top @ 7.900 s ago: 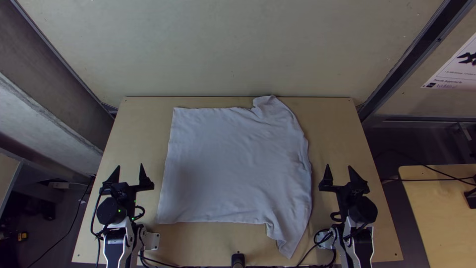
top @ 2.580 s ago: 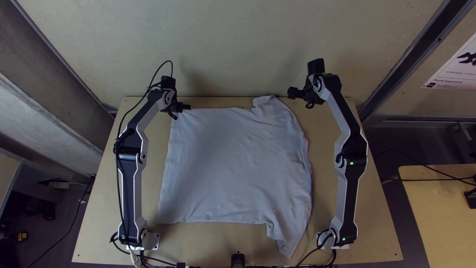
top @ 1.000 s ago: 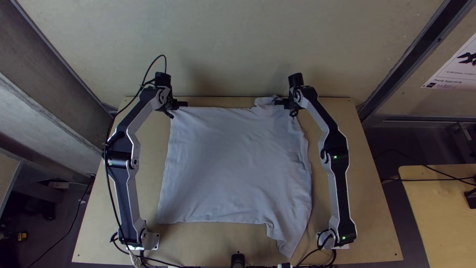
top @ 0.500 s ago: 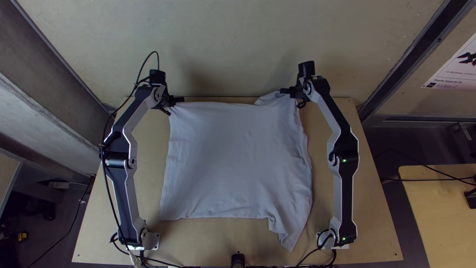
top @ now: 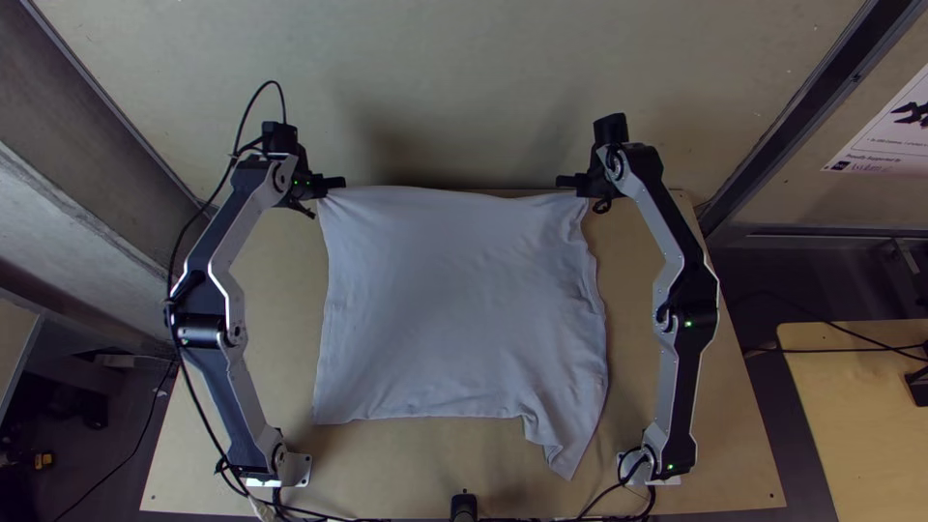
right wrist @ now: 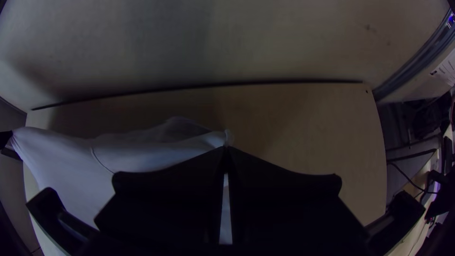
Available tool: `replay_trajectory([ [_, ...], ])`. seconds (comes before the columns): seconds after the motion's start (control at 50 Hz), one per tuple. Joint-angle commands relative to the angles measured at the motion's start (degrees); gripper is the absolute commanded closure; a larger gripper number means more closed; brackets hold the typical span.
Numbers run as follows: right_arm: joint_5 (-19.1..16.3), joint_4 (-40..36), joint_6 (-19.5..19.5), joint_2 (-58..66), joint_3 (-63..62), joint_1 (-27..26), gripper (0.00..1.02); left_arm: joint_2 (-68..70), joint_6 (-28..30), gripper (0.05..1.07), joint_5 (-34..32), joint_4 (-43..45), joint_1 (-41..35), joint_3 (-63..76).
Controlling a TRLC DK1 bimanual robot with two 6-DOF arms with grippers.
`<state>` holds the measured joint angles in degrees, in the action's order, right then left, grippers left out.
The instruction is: Fold the t-shirt
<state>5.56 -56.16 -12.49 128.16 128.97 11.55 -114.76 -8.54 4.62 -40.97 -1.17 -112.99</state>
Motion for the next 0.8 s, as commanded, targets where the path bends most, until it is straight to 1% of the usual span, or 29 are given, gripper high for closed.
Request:
replay_trajectory([
  [0.0, 0.6, -2.6, -1.1, -4.3, -2.4, -0.6, 1.0, 4.9, 0.7, 1.05, -0.3, 0.7, 1.1, 5.6],
  [0.08, 0.5, -3.1, -1.2, -7.0, -5.9, -0.2, 1.0, 8.1, 0.7, 1.05, -0.4, 2.5, 1.1, 10.3],
  [0.26, 0.5, -3.0, -1.3, -13.0, -14.3, 0.7, 1.0, 13.2, 1.2, 1.05, -0.4, 3.5, 1.0, 19.1],
  [0.46, 0.6, -2.1, -2.3, -19.1, -25.0, 1.9, 1.0, 19.1, 2.1, 1.05, -0.5, 7.6, 0.9, 30.4],
  [0.78, 0.7, 1.9, -2.5, -26.2, -39.8, 2.6, 1.0, 24.3, 3.3, 1.05, -0.5, 10.4, 0.8, 40.6],
])
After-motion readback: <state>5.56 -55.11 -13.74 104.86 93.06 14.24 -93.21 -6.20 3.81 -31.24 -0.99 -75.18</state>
